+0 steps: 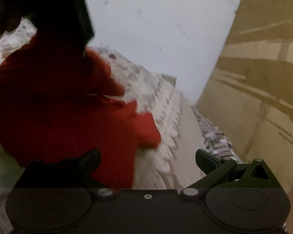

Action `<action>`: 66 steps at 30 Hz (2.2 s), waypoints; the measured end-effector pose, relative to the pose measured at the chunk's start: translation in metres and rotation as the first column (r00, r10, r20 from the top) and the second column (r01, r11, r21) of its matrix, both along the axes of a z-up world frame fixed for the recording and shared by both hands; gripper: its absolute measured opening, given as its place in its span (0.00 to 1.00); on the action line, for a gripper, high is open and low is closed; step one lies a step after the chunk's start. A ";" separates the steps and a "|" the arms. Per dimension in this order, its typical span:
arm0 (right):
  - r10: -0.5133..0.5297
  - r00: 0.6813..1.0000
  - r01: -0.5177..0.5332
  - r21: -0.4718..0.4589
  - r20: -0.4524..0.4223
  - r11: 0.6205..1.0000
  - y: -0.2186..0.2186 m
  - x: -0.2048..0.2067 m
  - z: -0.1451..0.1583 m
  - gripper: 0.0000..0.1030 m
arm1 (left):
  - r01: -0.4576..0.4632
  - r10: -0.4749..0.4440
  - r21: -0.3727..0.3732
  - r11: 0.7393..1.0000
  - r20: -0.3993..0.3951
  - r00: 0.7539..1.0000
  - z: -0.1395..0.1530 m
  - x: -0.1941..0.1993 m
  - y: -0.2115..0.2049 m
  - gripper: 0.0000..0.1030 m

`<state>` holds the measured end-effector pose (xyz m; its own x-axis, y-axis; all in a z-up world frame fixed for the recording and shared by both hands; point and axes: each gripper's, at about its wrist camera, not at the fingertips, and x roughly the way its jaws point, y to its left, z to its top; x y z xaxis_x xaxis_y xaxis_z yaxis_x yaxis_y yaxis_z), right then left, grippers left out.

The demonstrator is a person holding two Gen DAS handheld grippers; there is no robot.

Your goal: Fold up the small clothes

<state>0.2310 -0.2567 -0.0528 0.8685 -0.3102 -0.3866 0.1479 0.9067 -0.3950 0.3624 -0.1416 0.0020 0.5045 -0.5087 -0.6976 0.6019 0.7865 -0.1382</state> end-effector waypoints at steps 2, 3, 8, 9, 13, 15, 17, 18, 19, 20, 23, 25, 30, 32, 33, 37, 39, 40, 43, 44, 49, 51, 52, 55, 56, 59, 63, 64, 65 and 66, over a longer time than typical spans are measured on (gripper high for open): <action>0.012 1.000 -0.012 0.025 0.015 1.000 -0.007 -0.004 -0.003 1.00 | 0.007 -0.007 0.006 1.000 0.008 1.000 -0.010 -0.005 0.000 0.19; 0.016 1.000 -0.017 0.032 0.020 0.999 -0.008 -0.005 -0.004 1.00 | 0.011 -0.011 0.009 1.000 0.027 1.000 -0.009 -0.009 0.000 0.20; 0.018 0.999 -0.019 0.038 0.029 0.999 -0.010 -0.004 -0.012 1.00 | 0.039 -0.036 -0.077 0.996 0.044 0.998 0.013 -0.019 0.009 0.81; 0.016 0.999 -0.017 0.038 0.031 0.999 -0.009 -0.007 -0.012 0.99 | 0.047 -0.041 -0.096 0.994 0.063 0.997 0.021 -0.019 0.011 0.88; 0.009 0.999 -0.011 0.052 0.034 0.999 -0.006 -0.016 -0.012 0.99 | 0.056 -0.034 -0.113 0.992 0.188 0.982 0.043 -0.044 0.022 1.00; 0.005 0.999 -0.007 0.073 0.031 0.997 -0.007 -0.020 -0.011 0.99 | 0.044 -0.012 -0.124 0.991 0.246 0.969 0.051 -0.056 0.031 1.00; 0.001 0.999 -0.005 0.098 0.033 0.995 -0.010 -0.022 -0.009 1.00 | 0.018 0.019 -0.124 0.992 0.287 0.958 0.053 -0.067 0.045 1.00; 0.003 0.999 -0.008 0.112 0.040 0.994 -0.012 -0.023 -0.007 1.00 | -0.006 0.041 -0.117 0.993 0.296 0.954 0.053 -0.071 0.052 1.00; 0.006 0.999 -0.012 0.123 0.048 0.992 -0.014 -0.024 -0.005 1.00 | -0.029 0.060 -0.107 0.994 0.299 0.952 0.050 -0.074 0.060 1.00; 0.009 0.998 -0.017 0.134 0.056 0.991 -0.016 -0.025 -0.002 1.00 | -0.047 0.075 -0.099 0.994 0.301 0.951 0.048 -0.076 0.067 1.00; 0.024 0.995 -0.042 0.199 0.093 0.979 -0.027 -0.024 0.012 1.00 | -0.082 0.098 -0.067 0.994 0.291 0.952 0.032 -0.077 0.086 1.00; 0.044 0.992 -0.073 0.256 0.115 0.964 -0.035 -0.019 0.023 1.00 | -0.094 0.100 -0.035 0.995 0.251 0.963 0.018 -0.072 0.095 1.00; 0.177 0.975 -0.221 0.522 0.133 0.824 -0.058 0.011 0.050 1.00 | -0.115 0.122 -0.049 0.992 0.158 0.980 -0.006 -0.056 0.108 0.99; 0.255 0.963 -0.246 0.663 0.085 0.708 -0.066 0.036 0.054 1.00 | -0.130 0.142 -0.082 0.988 0.151 0.978 -0.010 -0.052 0.112 0.99; 0.291 0.955 -0.242 0.734 0.063 0.635 -0.069 0.048 0.053 1.00 | -0.139 0.152 -0.095 0.986 0.154 0.976 -0.012 -0.049 0.115 0.99; 0.371 0.929 -0.171 0.909 0.019 0.380 -0.072 0.086 0.046 1.00 | -0.130 0.149 -0.110 0.985 0.182 0.972 -0.016 -0.035 0.119 0.99; 0.333 0.942 -0.080 0.940 -0.037 0.332 -0.074 0.103 0.042 1.00 | -0.097 0.117 -0.122 0.988 0.177 0.977 -0.018 -0.028 0.117 0.96; 0.305 0.949 -0.022 0.950 -0.079 0.313 -0.077 0.112 0.040 1.00 | -0.080 0.103 -0.132 0.988 0.173 0.979 -0.018 -0.026 0.117 0.91; 0.264 0.956 0.056 0.967 -0.124 0.250 -0.083 0.132 0.032 1.00 | -0.032 0.059 -0.145 0.989 0.183 0.981 -0.017 -0.029 0.112 0.82; 0.258 0.958 0.062 0.967 -0.127 0.247 -0.083 0.136 0.029 1.00 | -0.011 0.039 -0.140 0.990 0.196 0.980 -0.017 -0.031 0.110 0.77; 0.255 0.948 0.108 0.945 -0.191 0.308 -0.074 0.159 0.025 0.78 | 0.093 -0.070 -0.072 0.993 0.275 0.959 -0.016 -0.051 0.094 0.72; 0.264 0.942 0.096 0.921 -0.206 0.377 -0.067 0.158 0.025 0.60 | 0.131 -0.112 -0.044 0.990 0.296 0.949 -0.015 -0.060 0.086 0.71; 0.265 0.940 0.085 0.903 -0.213 0.421 -0.063 0.158 0.028 0.45 | 0.144 -0.128 -0.033 0.989 0.302 0.945 -0.015 -0.063 0.082 0.71; 0.286 0.941 0.016 0.865 -0.183 0.502 -0.059 0.154 0.037 0.23 | 0.187 -0.170 -0.023 0.982 0.312 0.935 -0.014 -0.070 0.067 0.71; 0.286 0.946 -0.019 0.856 -0.152 0.517 -0.061 0.149 0.043 0.16 | 0.199 -0.180 -0.031 0.979 0.312 0.933 -0.013 -0.072 0.063 0.71; 0.249 0.967 -0.097 0.836 -0.049 0.540 -0.077 0.133 0.064 0.14 | 0.272 -0.244 -0.049 0.961 0.312 0.918 -0.007 -0.077 0.042 0.70; 0.164 0.986 -0.096 0.817 0.002 0.568 -0.109 0.112 0.073 0.14 | 0.351 -0.352 0.064 0.934 0.330 0.876 -0.009 -0.087 0.008 0.70; 0.151 0.988 -0.078 0.812 -0.013 0.579 -0.116 0.110 0.066 0.14 | 0.357 -0.365 0.084 0.930 0.315 0.876 -0.013 -0.086 0.003 0.70; 0.142 0.989 -0.053 0.809 -0.037 0.585 -0.120 0.110 0.057 0.14 | 0.362 -0.373 0.094 0.928 0.294 0.880 -0.018 -0.085 -0.001 0.70; 0.135 0.988 -0.022 0.811 -0.070 0.585 -0.125 0.110 0.045 0.14 | 0.366 -0.378 0.096 0.926 0.269 0.886 -0.023 -0.083 -0.003 0.70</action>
<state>0.3408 -0.3816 -0.0080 0.8073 0.2450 -0.5369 0.0668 0.8660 0.4955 0.2796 -0.1445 -0.0215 0.4602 -0.6710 -0.5814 0.8602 0.4990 0.1051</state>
